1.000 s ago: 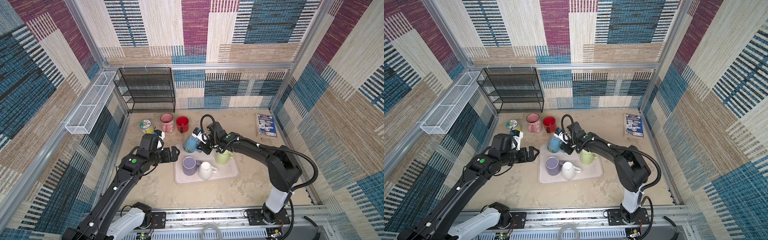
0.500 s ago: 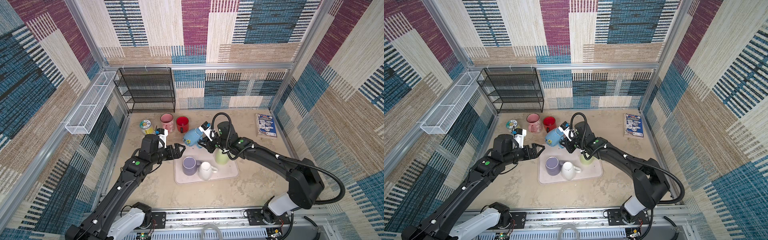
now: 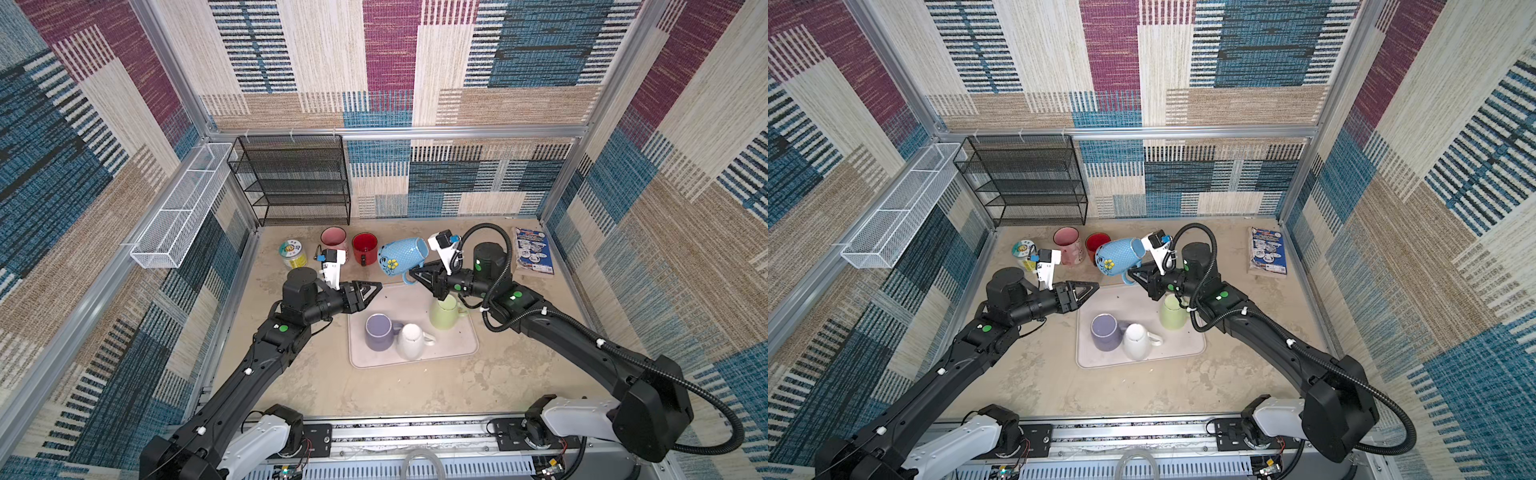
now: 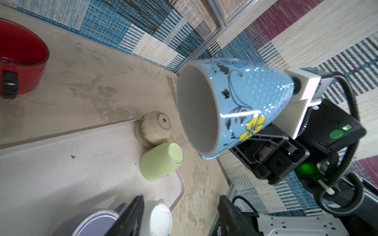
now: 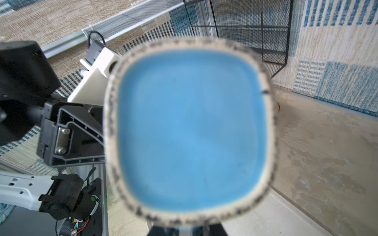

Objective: Turn the mug right side up
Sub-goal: 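Hold the blue mug sideways with the right gripper while the left gripper approaches its rim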

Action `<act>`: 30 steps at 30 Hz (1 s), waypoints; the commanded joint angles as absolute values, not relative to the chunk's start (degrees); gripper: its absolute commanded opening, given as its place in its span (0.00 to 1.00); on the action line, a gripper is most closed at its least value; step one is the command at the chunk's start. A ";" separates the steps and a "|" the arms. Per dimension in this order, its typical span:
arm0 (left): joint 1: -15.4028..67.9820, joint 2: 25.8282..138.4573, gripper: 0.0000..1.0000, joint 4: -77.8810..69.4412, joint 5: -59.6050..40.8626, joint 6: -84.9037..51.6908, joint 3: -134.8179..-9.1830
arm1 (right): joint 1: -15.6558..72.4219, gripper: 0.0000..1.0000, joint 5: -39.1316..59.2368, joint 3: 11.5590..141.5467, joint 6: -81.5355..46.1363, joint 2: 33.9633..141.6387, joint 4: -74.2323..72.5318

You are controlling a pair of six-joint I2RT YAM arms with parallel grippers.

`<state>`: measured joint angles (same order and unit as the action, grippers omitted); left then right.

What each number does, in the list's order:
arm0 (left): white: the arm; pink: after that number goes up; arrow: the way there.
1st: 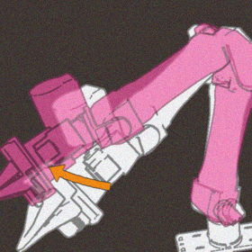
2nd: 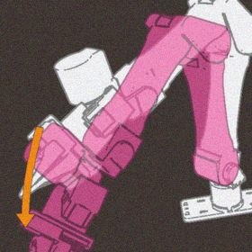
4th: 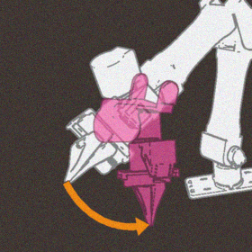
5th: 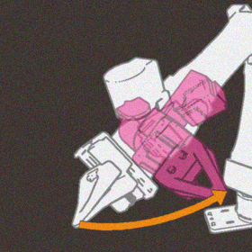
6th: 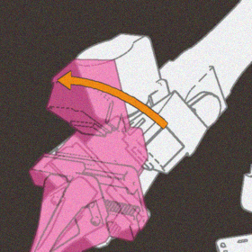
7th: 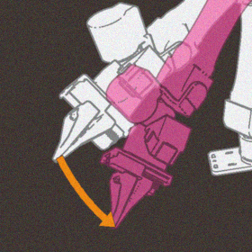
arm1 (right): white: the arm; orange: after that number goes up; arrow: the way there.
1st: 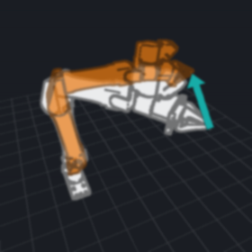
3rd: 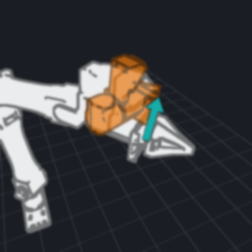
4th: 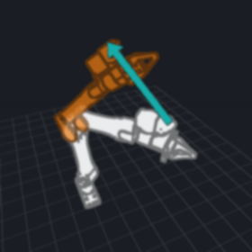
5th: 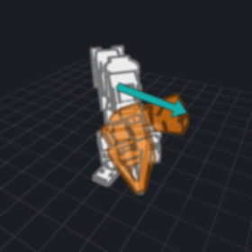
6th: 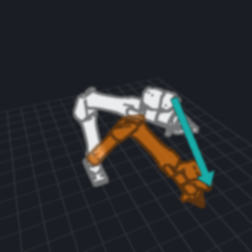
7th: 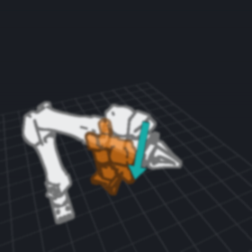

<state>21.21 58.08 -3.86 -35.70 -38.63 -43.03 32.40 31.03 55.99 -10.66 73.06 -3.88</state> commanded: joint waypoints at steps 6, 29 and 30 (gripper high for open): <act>21.79 58.79 0.99 -21.93 -41.69 -43.55 -41.44 | 30.62 0.00 40.62 55.88 -17.72 69.99 -14.02; 25.93 70.57 0.48 -40.44 -48.91 -48.03 -47.31 | 28.12 0.00 57.26 59.15 -30.69 72.95 -22.59; 26.01 71.05 0.47 -41.20 -49.03 -48.34 -47.49 | 28.08 0.00 57.62 59.32 -30.73 73.35 -22.51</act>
